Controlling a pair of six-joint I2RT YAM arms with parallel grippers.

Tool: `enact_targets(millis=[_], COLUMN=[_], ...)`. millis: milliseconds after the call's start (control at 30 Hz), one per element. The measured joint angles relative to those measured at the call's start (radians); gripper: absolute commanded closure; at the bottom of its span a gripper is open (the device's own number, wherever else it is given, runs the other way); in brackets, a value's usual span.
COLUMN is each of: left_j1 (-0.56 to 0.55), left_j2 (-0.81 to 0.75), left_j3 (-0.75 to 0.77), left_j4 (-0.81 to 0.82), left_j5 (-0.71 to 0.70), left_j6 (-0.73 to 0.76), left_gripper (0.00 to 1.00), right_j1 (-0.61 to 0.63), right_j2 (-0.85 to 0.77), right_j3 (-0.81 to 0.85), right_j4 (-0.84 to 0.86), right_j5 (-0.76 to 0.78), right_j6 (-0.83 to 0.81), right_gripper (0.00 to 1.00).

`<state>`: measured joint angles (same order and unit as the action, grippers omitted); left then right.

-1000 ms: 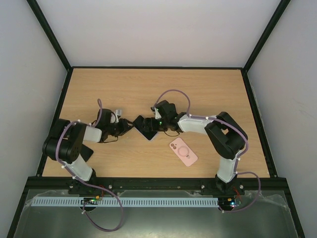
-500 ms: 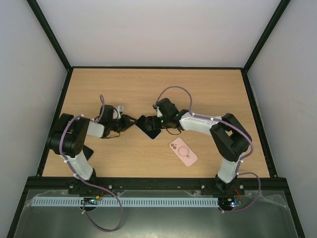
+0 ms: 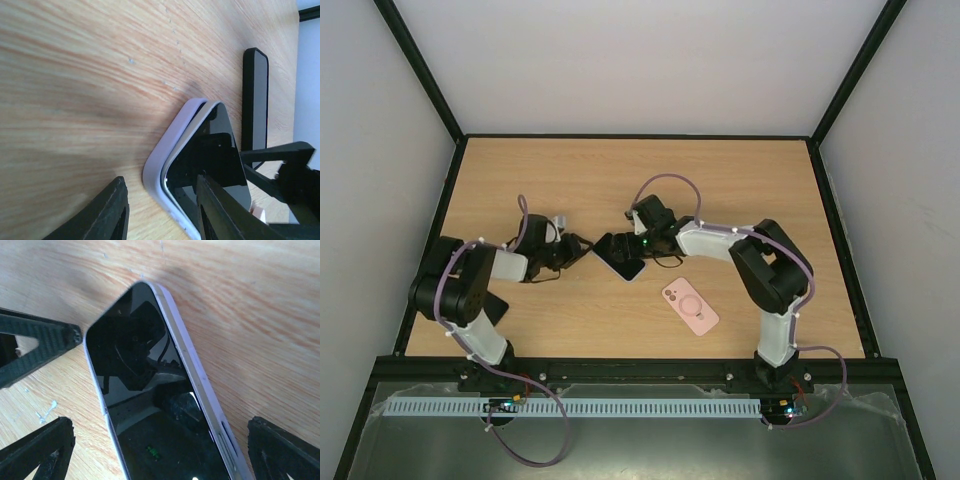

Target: Put the phone into the phone case

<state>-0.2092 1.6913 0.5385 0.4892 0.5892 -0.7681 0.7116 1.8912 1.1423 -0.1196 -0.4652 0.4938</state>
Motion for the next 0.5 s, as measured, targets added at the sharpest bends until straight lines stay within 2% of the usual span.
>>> enact_targets(millis=[267, 500], left_j1=[0.0, -0.025], left_j2=[-0.056, -0.087], left_j3=[-0.074, -0.138], left_j4=[0.014, 0.06], left_j5=[0.016, 0.048], left_j6=[-0.016, -0.062], left_gripper=[0.62, 0.65], right_j1=[-0.004, -0.009], right_j2=[0.048, 0.061], right_j3=[0.003, -0.071], right_j4=[0.053, 0.226], right_j5=[-0.111, -0.264], right_j6=[0.011, 0.135], right_gripper=[0.18, 0.21])
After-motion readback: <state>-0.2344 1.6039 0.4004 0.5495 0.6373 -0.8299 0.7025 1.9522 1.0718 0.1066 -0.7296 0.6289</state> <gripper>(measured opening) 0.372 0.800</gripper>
